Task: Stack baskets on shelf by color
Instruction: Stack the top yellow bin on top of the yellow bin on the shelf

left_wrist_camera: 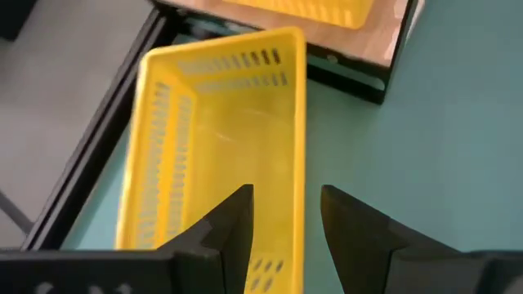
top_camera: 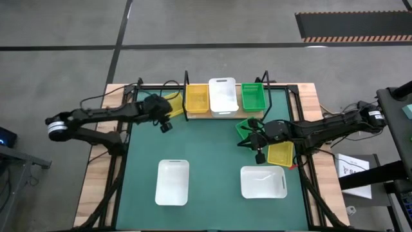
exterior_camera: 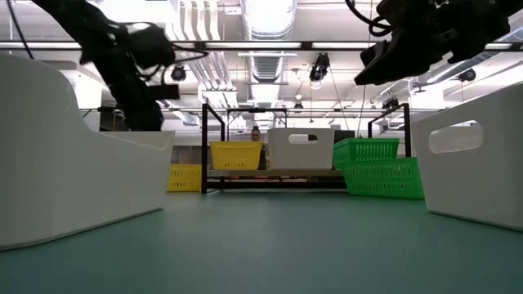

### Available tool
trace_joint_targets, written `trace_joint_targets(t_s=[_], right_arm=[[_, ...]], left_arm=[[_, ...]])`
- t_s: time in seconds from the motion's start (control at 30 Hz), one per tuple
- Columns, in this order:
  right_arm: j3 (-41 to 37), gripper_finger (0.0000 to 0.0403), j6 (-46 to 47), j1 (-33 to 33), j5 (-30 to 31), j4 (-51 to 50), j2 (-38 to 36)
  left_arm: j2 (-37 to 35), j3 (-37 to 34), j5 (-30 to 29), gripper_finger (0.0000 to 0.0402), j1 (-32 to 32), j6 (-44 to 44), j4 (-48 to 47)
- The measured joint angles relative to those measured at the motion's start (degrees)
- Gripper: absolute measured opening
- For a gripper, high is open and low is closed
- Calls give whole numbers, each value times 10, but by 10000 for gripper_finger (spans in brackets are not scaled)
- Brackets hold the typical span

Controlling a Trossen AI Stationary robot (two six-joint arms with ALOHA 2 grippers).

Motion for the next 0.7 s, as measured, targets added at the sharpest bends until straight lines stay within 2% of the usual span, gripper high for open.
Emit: trace_joint_targets(t_s=[0.13, 0.33, 0.43, 0.6, 0.7], right_arm=[[0, 9, 7, 0, 0, 2, 1], [0, 9, 8, 0, 0, 8, 1], [0, 9, 8, 0, 0, 10, 1], [0, 9, 10, 0, 0, 20, 2], [0, 9, 13, 0, 0, 25, 2]], left_arm=[[53, 0, 9, 128, 11, 19, 36], [111, 0, 8, 120, 21, 22, 43], [123, 0, 8, 92, 21, 22, 42], [118, 0, -3, 13, 20, 23, 25], [91, 0, -31, 5, 17, 22, -3]])
